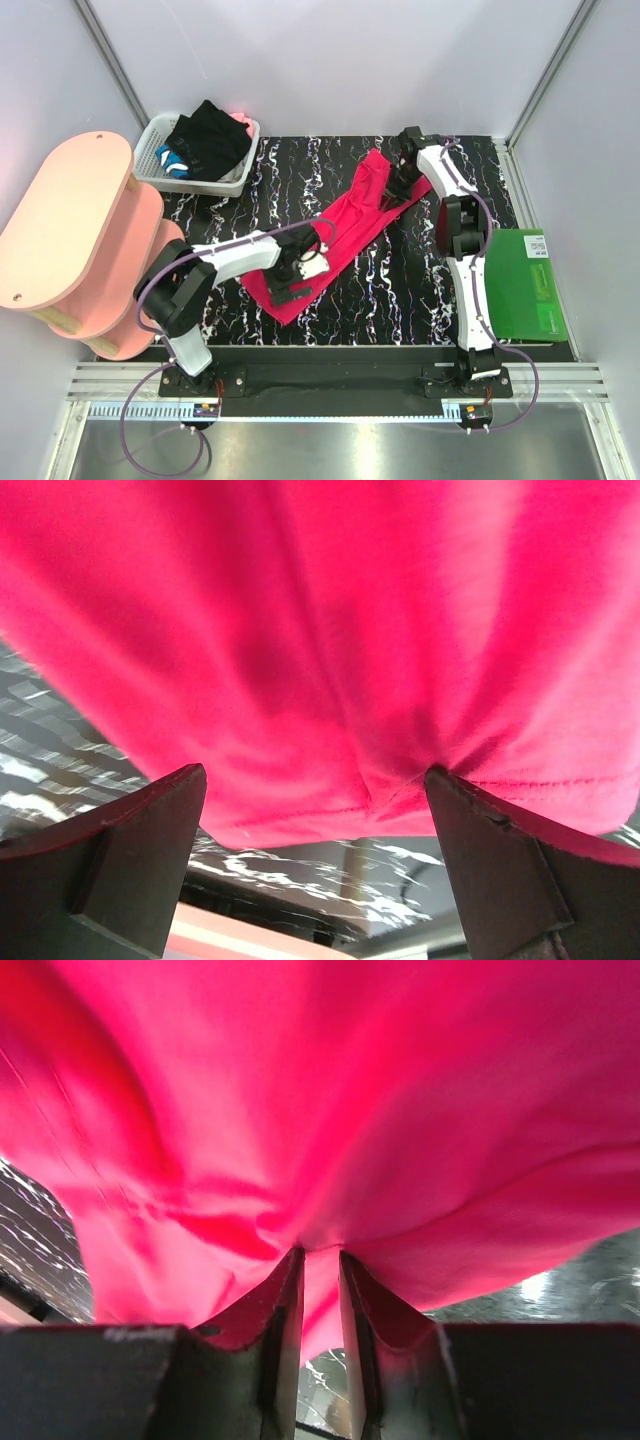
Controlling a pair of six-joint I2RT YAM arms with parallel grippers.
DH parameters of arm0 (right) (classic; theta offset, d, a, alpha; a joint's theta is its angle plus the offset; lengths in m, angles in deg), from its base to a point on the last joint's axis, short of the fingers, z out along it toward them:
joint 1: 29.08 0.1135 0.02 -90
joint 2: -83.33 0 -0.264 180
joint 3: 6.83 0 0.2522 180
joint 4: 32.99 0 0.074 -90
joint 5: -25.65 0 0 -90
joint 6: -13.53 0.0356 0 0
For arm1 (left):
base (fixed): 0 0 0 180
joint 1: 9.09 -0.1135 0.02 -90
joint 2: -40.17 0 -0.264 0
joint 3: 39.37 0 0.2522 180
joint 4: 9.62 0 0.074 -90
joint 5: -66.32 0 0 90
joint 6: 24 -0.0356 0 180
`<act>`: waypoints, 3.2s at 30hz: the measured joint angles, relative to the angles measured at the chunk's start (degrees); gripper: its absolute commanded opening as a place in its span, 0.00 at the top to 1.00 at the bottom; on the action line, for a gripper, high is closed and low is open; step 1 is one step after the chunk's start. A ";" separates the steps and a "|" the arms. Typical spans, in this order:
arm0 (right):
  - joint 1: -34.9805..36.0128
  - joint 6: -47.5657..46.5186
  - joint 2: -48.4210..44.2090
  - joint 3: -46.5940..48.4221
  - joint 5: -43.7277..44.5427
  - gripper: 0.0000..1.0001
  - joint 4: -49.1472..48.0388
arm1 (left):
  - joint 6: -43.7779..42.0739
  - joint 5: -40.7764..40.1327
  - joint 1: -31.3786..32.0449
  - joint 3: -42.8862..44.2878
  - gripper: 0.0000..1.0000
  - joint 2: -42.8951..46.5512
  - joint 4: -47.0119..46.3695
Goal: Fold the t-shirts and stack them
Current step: Rotate the tshirt 45 degrees, then grab the bottom of the folded rectangular tshirt with right arm
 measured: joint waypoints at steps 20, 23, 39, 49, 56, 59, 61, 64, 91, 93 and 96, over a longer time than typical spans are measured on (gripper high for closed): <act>-5.84 -0.61 8.37 14.05 -1.64 0.74 3.02 | 1.60 12.83 8.44 2.69 0.01 -1.51 5.79; -6.86 -0.61 9.22 15.87 -2.29 0.73 2.19 | 2.27 12.68 8.00 3.13 0.01 2.23 5.66; -4.61 -0.68 -9.86 10.25 -1.70 0.00 -2.82 | 5.20 -1.22 -9.49 10.97 0.01 46.99 6.45; 45.77 -3.17 -50.56 -28.92 21.51 0.00 -11.65 | 7.04 -6.91 -15.63 -3.58 0.01 56.26 6.64; 64.65 0.28 -43.15 -43.39 38.93 0.00 -8.24 | 8.59 0.81 -31.41 -0.98 0.01 46.38 3.65; 70.82 0.94 -39.95 -43.67 43.43 0.00 -7.67 | 9.20 7.56 -40.22 2.10 0.01 39.50 3.39; 73.61 1.11 -38.84 -43.63 45.29 0.00 -7.63 | 9.64 10.43 -43.56 3.48 0.01 36.06 3.17; 75.95 0.96 -36.96 -43.06 48.24 0.01 -8.02 | 10.25 13.97 -45.07 4.31 0.01 32.94 3.10; 65.81 -4.20 -25.38 -41.53 47.67 0.16 -23.87 | 10.01 21.44 -45.09 5.68 0.01 29.42 3.98; 65.94 -3.96 -25.31 -41.53 46.66 0.16 -24.26 | 10.03 21.59 -45.09 5.68 0.01 29.42 3.98; 66.10 -3.54 -25.18 -41.86 45.24 0.17 -24.61 | 10.03 21.77 -45.09 5.68 0.01 29.42 3.98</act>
